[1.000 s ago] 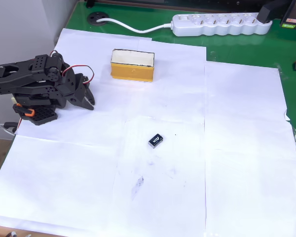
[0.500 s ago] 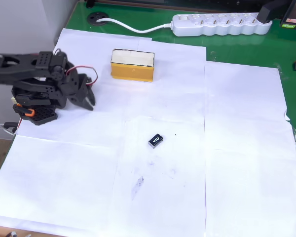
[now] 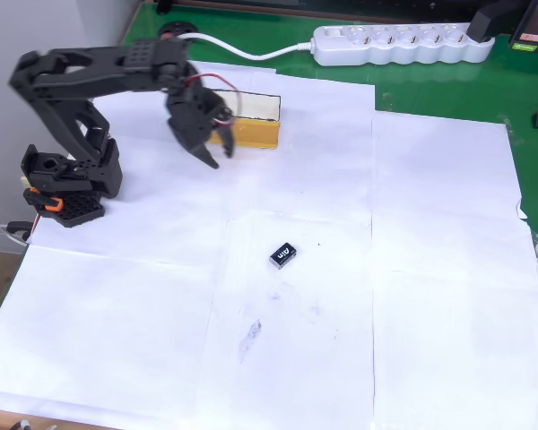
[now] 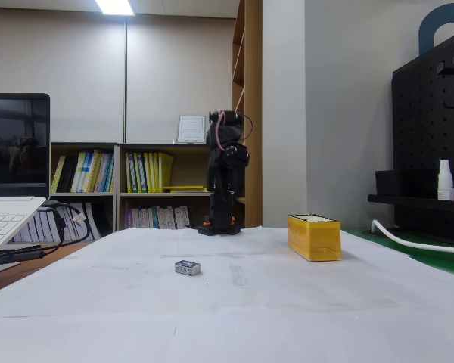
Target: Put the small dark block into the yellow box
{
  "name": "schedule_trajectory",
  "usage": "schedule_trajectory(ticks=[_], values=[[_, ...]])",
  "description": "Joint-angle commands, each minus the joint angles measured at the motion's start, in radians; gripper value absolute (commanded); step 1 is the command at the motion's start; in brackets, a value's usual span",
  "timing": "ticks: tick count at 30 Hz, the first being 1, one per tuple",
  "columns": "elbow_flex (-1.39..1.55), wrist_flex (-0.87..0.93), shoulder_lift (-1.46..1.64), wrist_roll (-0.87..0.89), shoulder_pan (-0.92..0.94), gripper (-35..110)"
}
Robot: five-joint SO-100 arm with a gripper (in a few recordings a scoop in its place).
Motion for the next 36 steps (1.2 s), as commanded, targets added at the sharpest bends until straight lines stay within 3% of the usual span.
schedule_trajectory(ticks=[1, 2, 7, 20, 28, 36], values=[[0.225, 0.025, 0.121, 0.106, 0.058, 22], [0.265, 0.041, 0.164, 0.16, 0.077, 27], [0.446, 0.092, 0.337, 0.364, 0.138, 27], [0.626, 0.094, 0.609, 0.713, 0.175, 27], [0.663, -0.015, 0.693, 0.767, 0.184, 27], [0.784, -0.009, 0.793, 0.799, 0.192, 27]])
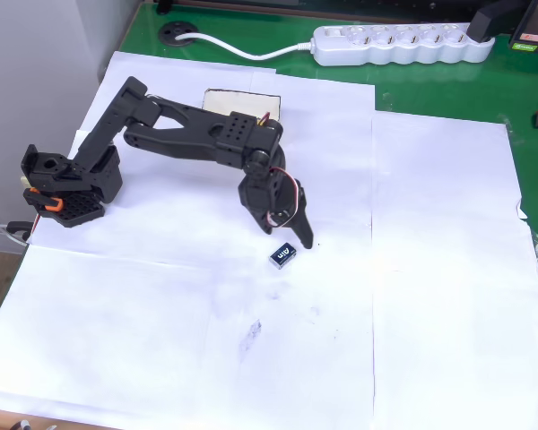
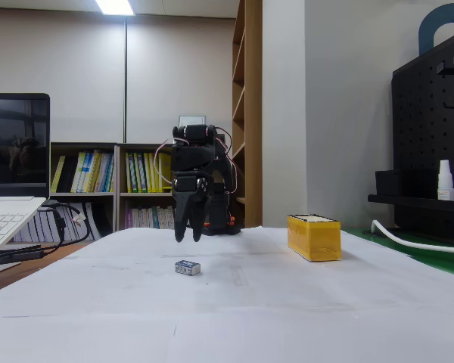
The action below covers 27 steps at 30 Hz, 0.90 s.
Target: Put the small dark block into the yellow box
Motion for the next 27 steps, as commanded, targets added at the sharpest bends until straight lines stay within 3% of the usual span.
schedule_trajectory(ticks=[1, 27], values=[[0.117, 0.014, 0.012, 0.012, 0.025, 27], [0.176, -0.009, 0.158, 0.003, 0.055, 23]])
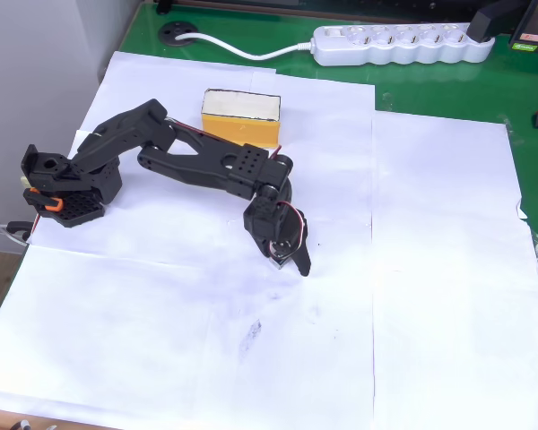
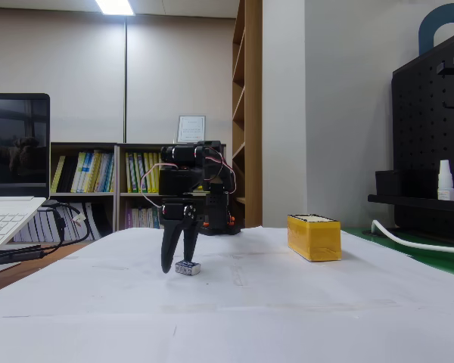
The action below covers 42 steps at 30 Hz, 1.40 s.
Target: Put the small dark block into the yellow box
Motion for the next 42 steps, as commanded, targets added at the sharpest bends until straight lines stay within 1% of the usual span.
schedule_trajectory(ticks=[1, 3, 7, 12, 15, 19, 29, 32, 42], values=[[0.092, -0.003, -0.02, 0.011, 0.008, 21], [0.092, -0.006, -0.015, 0.011, 0.008, 19], [0.107, -0.008, -0.002, 0.009, 0.011, 19], [0.114, -0.021, 0.014, -0.005, 0.018, 12], [0.115, -0.02, 0.014, -0.006, 0.017, 12], [0.115, -0.021, 0.011, -0.012, 0.008, 6], [0.114, -0.048, 0.003, -0.048, -0.021, 7], [0.117, -0.049, 0.003, -0.066, -0.028, 0], [0.086, -0.041, -0.078, -0.081, -0.038, 0]])
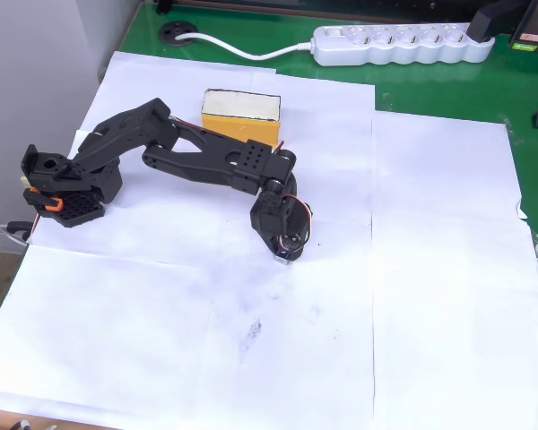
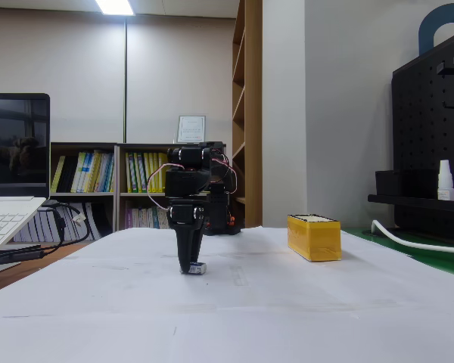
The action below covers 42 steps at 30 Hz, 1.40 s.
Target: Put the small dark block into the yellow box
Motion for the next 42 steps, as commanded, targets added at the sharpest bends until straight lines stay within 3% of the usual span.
schedule_trajectory(ticks=[1, 19, 31, 42], values=[[0.054, 0.003, -0.124, 0.002, -0.005, 0], [0.106, 0.015, -0.551, -0.244, -0.081, 0], [-0.061, 0.015, -0.836, -0.442, -0.417, 0], [-0.43, 0.009, -1.048, -0.762, -0.784, 0]])
